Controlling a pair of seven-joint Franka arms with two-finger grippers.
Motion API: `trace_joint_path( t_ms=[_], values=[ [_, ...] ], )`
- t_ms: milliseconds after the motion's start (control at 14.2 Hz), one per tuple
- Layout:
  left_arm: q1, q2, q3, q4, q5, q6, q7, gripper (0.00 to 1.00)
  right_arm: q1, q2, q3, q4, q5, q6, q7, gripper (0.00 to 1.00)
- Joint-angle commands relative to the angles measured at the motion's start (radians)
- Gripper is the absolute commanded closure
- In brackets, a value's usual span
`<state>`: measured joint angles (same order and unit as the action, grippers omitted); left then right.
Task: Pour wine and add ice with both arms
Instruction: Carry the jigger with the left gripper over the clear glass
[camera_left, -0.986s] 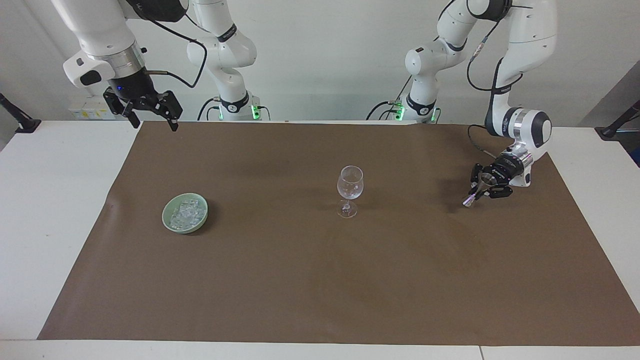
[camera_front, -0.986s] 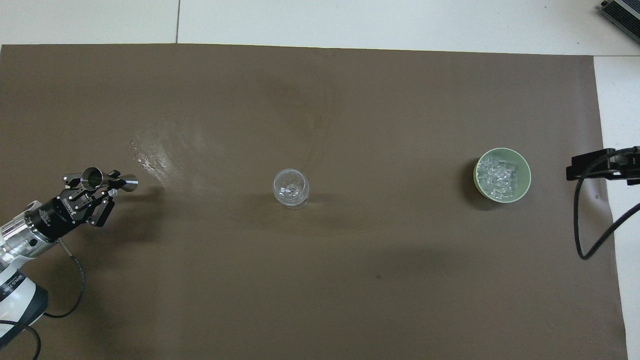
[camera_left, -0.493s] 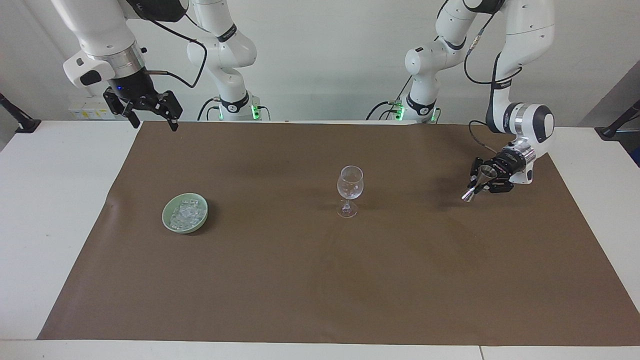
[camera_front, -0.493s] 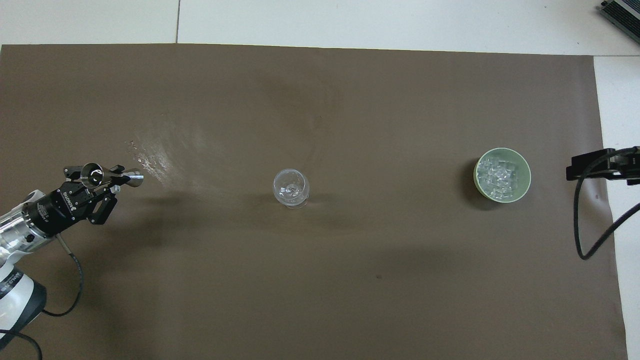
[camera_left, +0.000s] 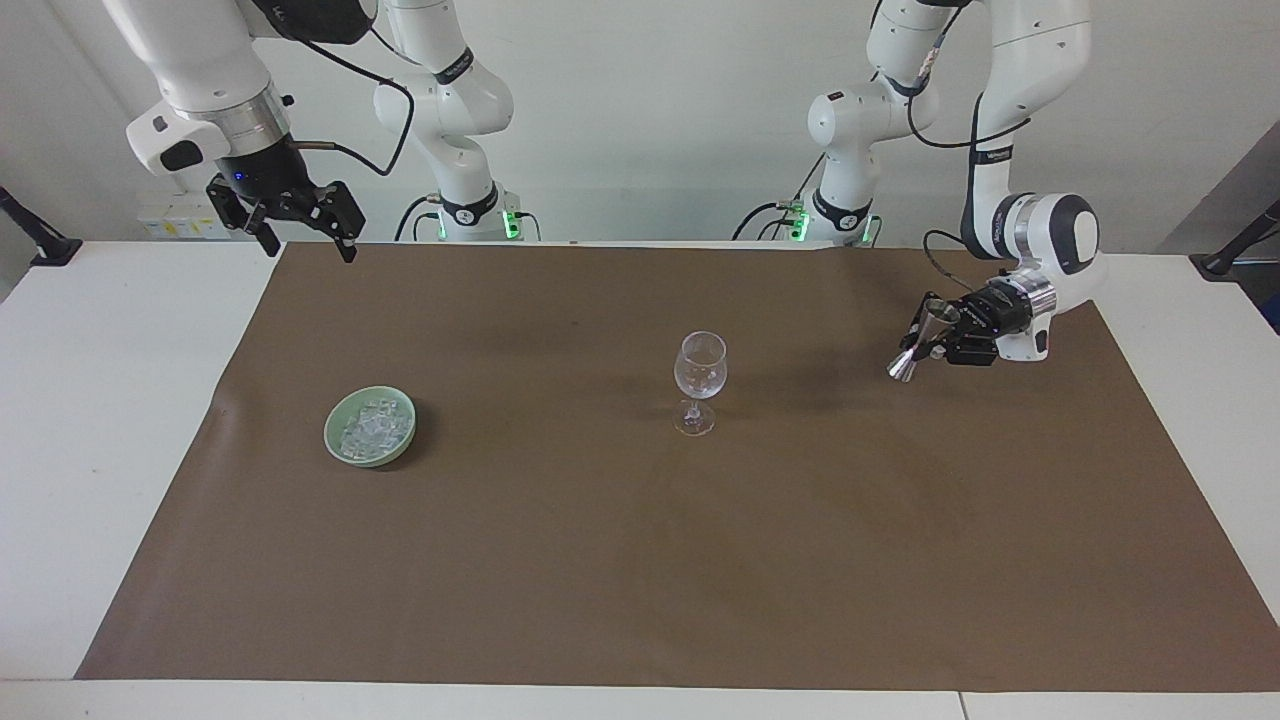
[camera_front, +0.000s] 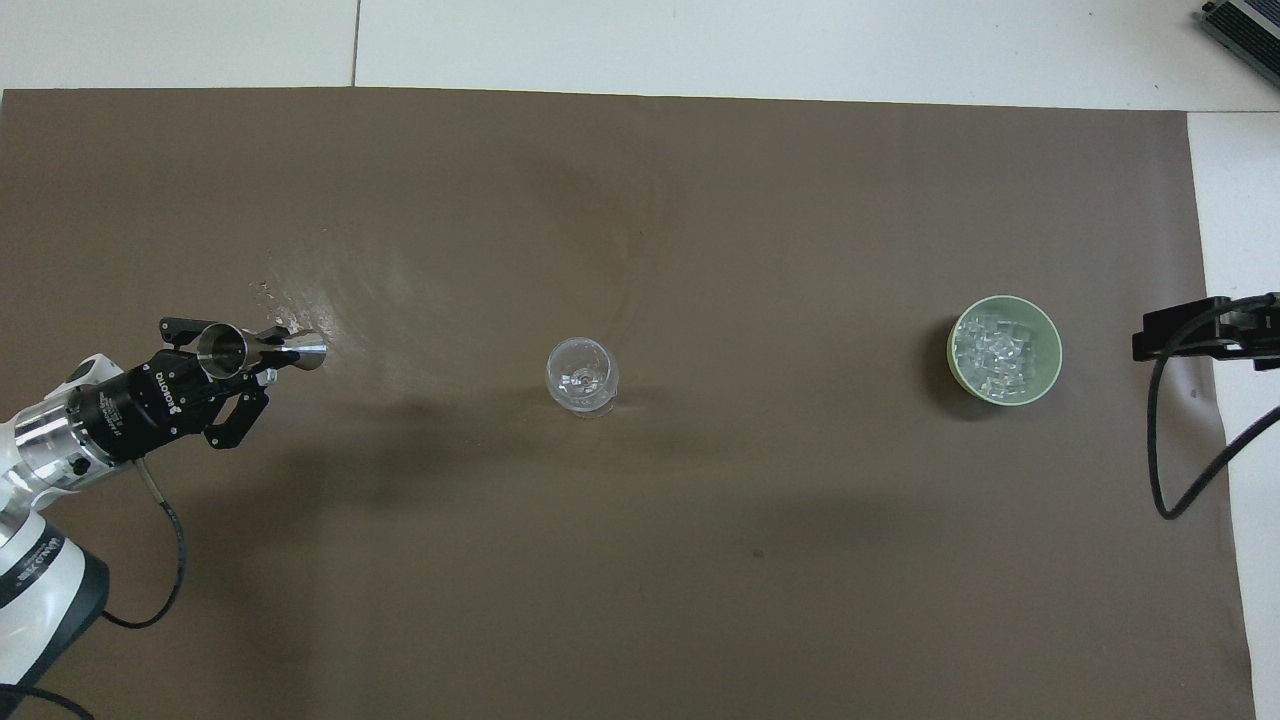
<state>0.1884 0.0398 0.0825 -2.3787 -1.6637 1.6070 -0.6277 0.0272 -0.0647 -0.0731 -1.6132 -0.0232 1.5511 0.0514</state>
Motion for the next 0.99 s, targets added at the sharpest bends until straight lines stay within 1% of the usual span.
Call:
trace_joint_path(
  t_ms=[0,141,493,915],
  values=[
    [-0.070,-0.060,0.014,-0.010,-0.002,0.023,-0.070,1.00,-0.004,-0.020,0.003,-0.019,0.003,-0.006,-0.024,0.00],
    [-0.098,-0.096,0.005,-0.007,-0.002,0.094,-0.116,1.00,-0.004,-0.020,0.003,-0.019,0.003,-0.006,-0.024,0.00],
    [-0.251,-0.152,0.002,0.009,-0.004,0.293,-0.182,1.00,-0.004,-0.020,0.003,-0.019,0.002,-0.006,-0.024,0.00],
    [-0.368,-0.156,-0.042,0.052,-0.007,0.499,-0.234,1.00,-0.004,-0.020,0.003,-0.019,0.002,-0.006,-0.024,0.00]
  ],
)
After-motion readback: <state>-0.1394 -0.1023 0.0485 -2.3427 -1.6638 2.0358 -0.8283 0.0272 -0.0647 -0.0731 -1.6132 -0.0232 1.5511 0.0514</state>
